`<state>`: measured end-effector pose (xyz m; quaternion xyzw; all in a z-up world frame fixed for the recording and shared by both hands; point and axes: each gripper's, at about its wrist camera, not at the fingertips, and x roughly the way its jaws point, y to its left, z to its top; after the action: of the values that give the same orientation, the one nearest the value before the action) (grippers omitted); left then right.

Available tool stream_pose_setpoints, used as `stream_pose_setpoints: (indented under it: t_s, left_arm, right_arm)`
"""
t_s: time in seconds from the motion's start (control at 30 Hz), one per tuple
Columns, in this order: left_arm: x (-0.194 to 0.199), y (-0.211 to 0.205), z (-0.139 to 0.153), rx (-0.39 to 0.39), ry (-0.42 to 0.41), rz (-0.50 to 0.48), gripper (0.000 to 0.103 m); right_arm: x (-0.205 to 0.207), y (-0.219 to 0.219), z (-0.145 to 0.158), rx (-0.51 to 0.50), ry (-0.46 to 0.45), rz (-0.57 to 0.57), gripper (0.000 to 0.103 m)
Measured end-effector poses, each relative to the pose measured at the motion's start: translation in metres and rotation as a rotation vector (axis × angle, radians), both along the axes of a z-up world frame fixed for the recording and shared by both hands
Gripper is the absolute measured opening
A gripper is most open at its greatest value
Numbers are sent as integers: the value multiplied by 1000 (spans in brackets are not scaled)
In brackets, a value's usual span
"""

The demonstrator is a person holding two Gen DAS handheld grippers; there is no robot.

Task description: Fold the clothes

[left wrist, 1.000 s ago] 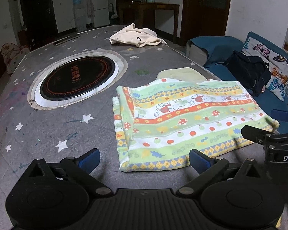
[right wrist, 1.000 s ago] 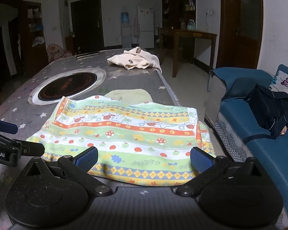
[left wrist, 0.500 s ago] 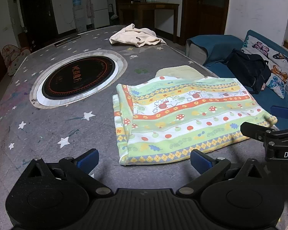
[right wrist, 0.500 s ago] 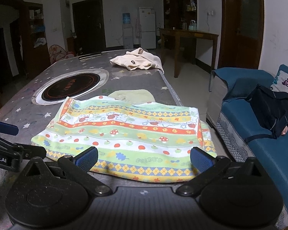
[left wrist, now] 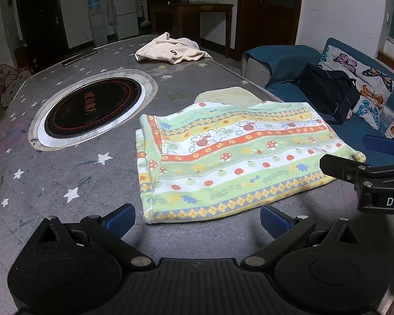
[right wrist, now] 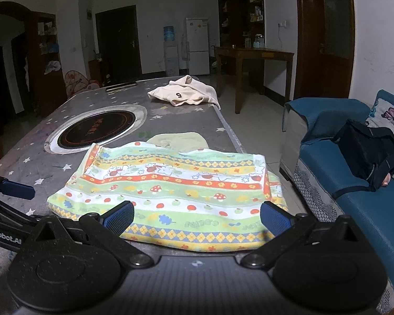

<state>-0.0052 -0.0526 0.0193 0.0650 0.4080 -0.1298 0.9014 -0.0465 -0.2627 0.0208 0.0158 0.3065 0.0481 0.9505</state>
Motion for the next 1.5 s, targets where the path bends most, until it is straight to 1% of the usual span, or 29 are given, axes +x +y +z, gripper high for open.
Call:
stream_pose_setpoints:
  t_s: [0.27,0.47,0.83,1.07,1.5]
  left_arm:
    - [-3,7,4,-4,-8,32,103]
    - [-7,15,7,-21,-17,54,103]
    - [-13,18,9,-36,-24,57,103]
    - [-19,20,9,-42,-19,65,103]
    - [-35,34,9,-44,-24,98,103]
  right_arm:
    - [1,2,-3,-14,14,24,103]
    - [-1,3,-2,-23,28,47,103]
    - [-3,6,-7,-42,70,71,103]
    - [-4,10,-6,-39,80,89,103]
    - [-9,32,-2,-57,76,148,103]
